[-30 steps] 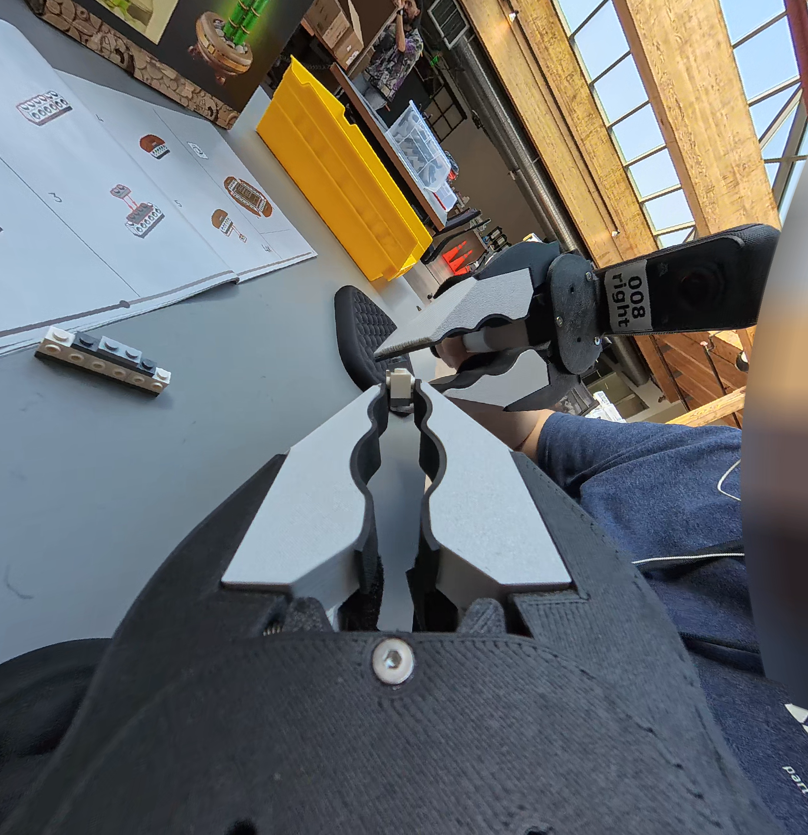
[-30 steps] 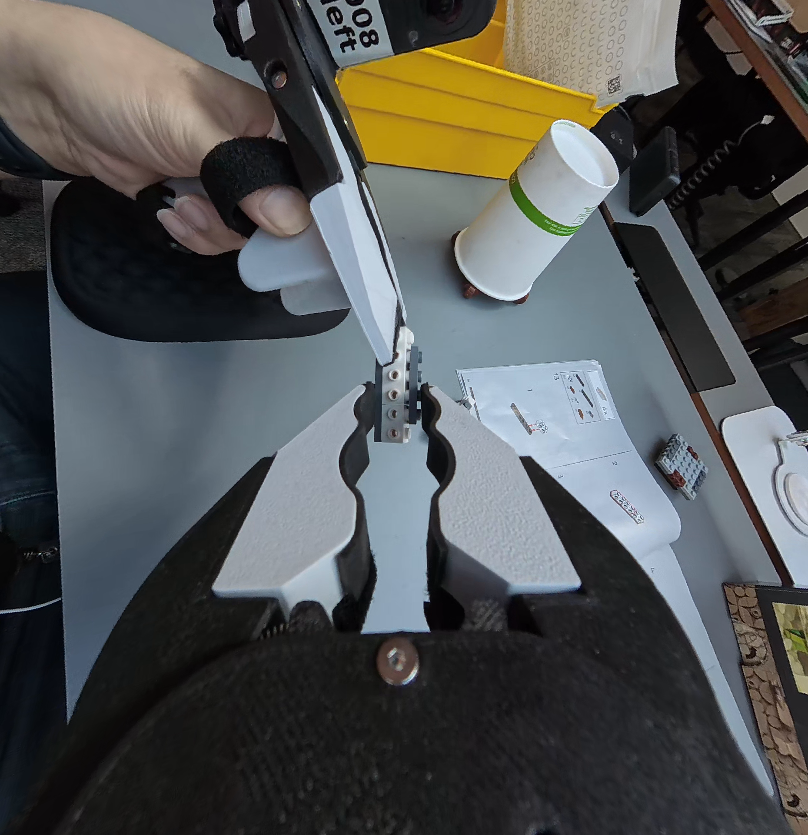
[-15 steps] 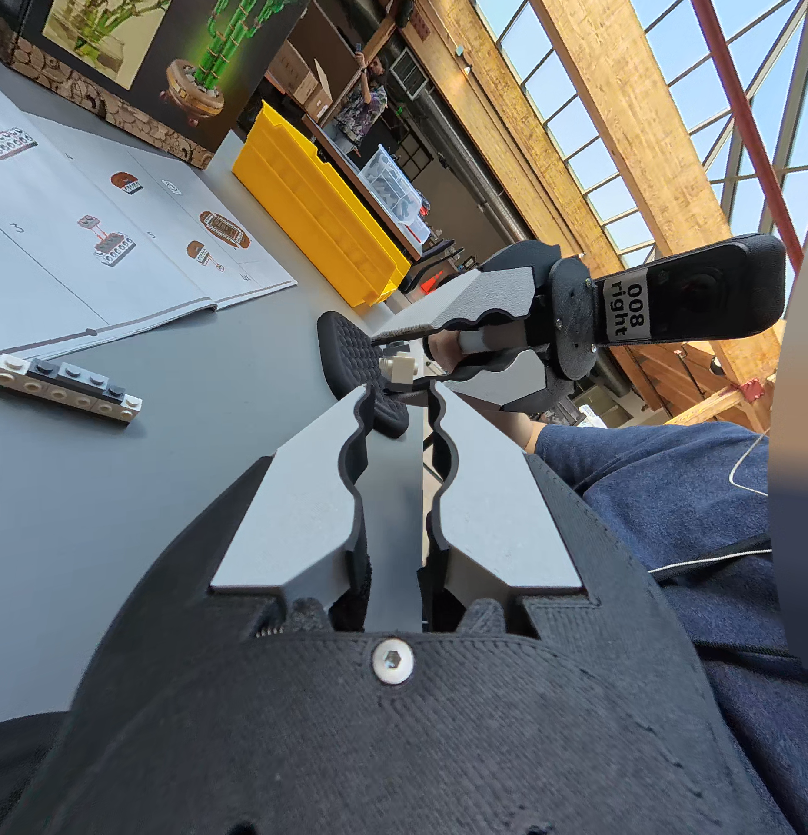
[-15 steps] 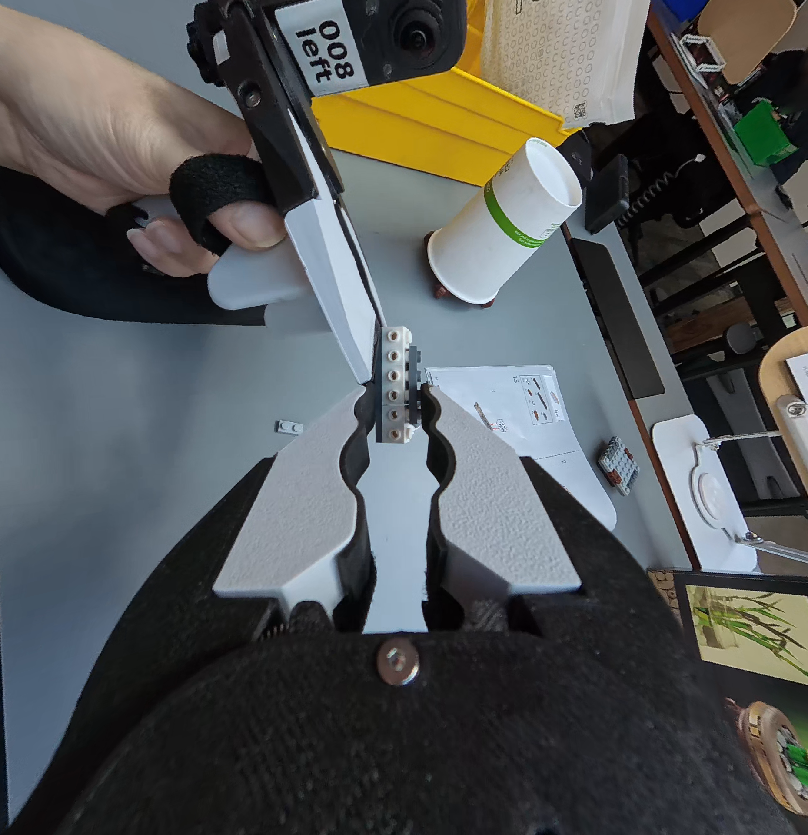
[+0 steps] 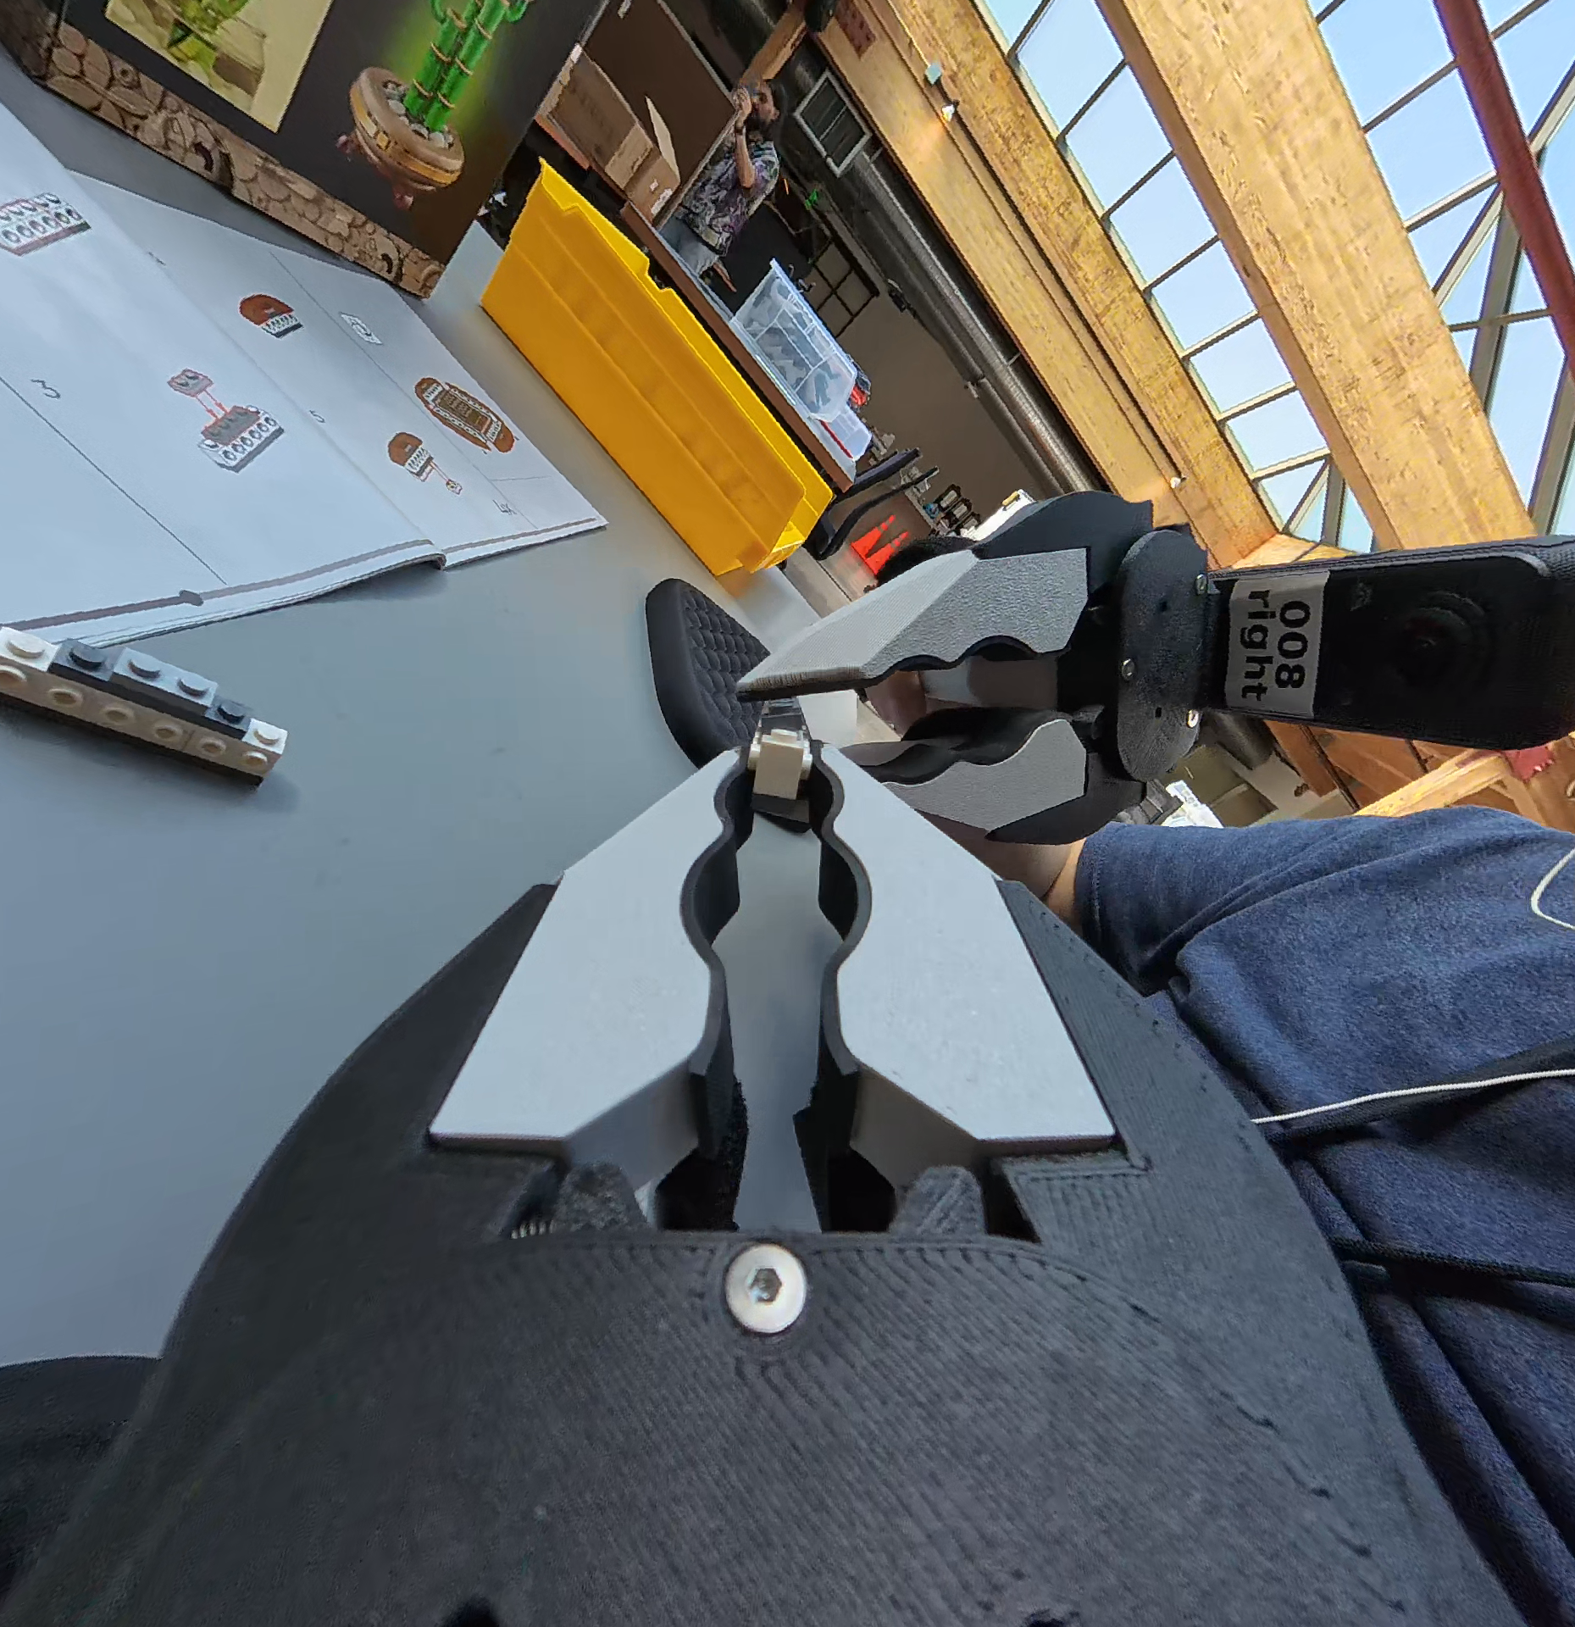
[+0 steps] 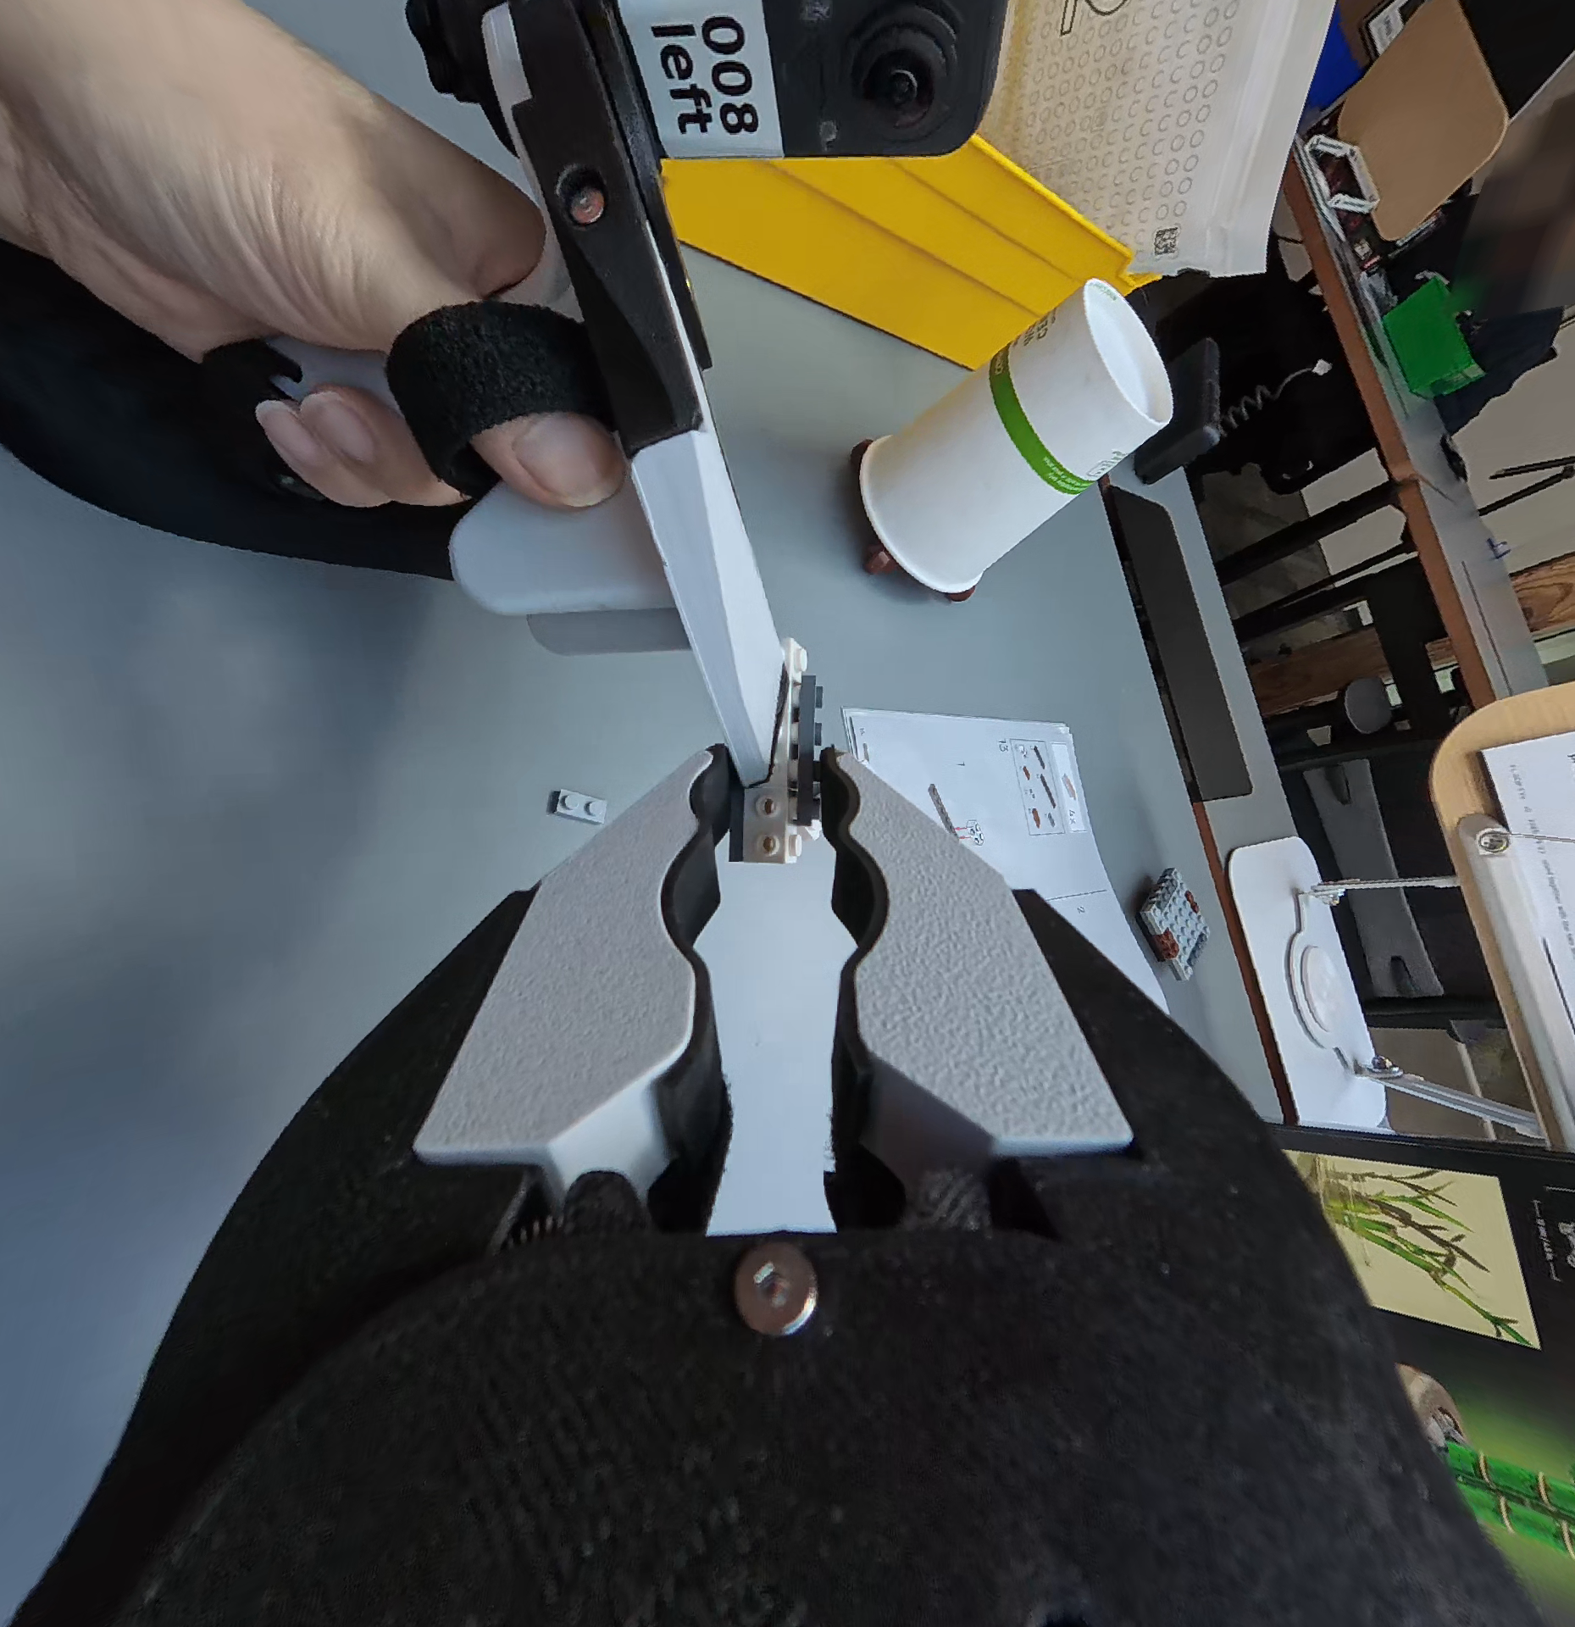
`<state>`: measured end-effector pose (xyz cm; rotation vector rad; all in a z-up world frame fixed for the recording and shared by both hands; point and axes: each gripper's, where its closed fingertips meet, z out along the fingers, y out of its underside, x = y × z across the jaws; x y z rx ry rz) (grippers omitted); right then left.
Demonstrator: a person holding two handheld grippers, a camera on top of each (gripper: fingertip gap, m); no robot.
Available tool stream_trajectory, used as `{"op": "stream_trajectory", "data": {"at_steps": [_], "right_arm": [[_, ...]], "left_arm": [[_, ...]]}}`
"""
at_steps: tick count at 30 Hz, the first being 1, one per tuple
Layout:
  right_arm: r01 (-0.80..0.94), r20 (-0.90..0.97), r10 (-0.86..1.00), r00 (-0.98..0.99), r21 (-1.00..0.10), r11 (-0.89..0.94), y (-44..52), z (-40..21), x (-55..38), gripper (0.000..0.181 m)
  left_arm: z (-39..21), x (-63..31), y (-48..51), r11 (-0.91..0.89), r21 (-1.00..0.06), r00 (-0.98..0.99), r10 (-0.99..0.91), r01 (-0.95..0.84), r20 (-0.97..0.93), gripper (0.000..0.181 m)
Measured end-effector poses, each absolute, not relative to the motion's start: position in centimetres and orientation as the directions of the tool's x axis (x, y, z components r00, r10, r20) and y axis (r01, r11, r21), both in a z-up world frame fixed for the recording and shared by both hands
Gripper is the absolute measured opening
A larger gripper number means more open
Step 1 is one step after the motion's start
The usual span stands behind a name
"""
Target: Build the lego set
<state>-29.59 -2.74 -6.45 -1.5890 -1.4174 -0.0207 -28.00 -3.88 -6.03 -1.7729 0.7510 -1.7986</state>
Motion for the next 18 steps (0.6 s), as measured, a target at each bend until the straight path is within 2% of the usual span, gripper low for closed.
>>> {"op": "stream_trajectory", "data": {"at_steps": [5, 12, 18], "right_arm": [[0.728, 0.542, 0.749, 0.381, -0.675, 0.119, -2.9, -6.8, -29.2, 0.018], [0.719, 0.585, 0.701, 0.407, -0.679, 0.149, -2.5, -6.3, -28.6, 0.019], [0.73, 0.619, 0.671, 0.408, -0.663, 0.168, -2.3, -6.2, -28.4, 0.02]], "left_arm": [[-6.4, -27.6, -4.0, -0.768, -0.641, -0.059, -0.639, 0.0, 0.767, 0.009], [-6.1, -27.0, -3.7, -0.714, -0.701, -0.015, -0.7, -0.005, 0.714, 0.008], [-6.1, -26.9, -3.5, -0.734, -0.679, -0.019, -0.679, 0.016, 0.734, 0.008]]}}
